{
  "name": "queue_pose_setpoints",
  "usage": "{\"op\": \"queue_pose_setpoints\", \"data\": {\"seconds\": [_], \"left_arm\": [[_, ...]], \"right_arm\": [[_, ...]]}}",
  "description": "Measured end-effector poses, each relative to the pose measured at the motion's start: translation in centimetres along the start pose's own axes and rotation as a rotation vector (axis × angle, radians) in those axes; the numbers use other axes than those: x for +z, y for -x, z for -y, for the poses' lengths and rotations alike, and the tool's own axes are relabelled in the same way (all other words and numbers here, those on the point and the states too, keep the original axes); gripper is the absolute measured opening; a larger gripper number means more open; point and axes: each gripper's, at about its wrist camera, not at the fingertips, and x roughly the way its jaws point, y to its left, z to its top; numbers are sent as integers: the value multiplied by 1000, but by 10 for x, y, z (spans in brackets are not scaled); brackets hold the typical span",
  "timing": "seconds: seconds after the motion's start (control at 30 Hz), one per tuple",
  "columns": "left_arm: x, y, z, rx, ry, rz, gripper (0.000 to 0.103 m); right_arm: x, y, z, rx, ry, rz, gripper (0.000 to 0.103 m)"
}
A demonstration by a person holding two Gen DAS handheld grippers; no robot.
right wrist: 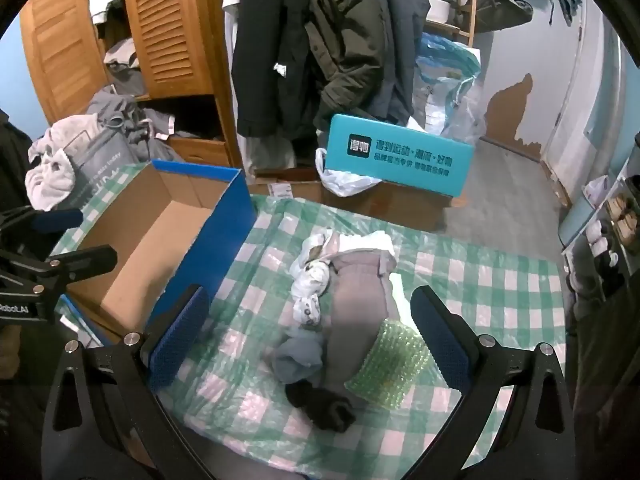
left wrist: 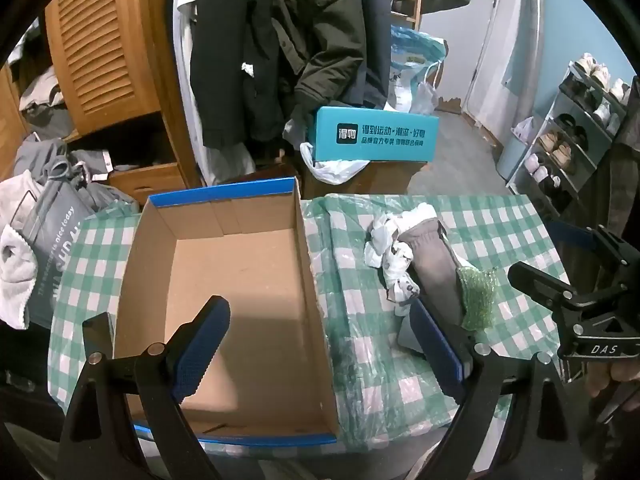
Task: Organize soft objects
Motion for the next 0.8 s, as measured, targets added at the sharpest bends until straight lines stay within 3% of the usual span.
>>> {"op": "queue_pose_setpoints", "data": {"seconds": [0.8], "left_arm": [[2, 1, 2, -11, -3, 3, 93]], "right_arm": [[0, -1, 1, -1, 0, -11, 100]]}}
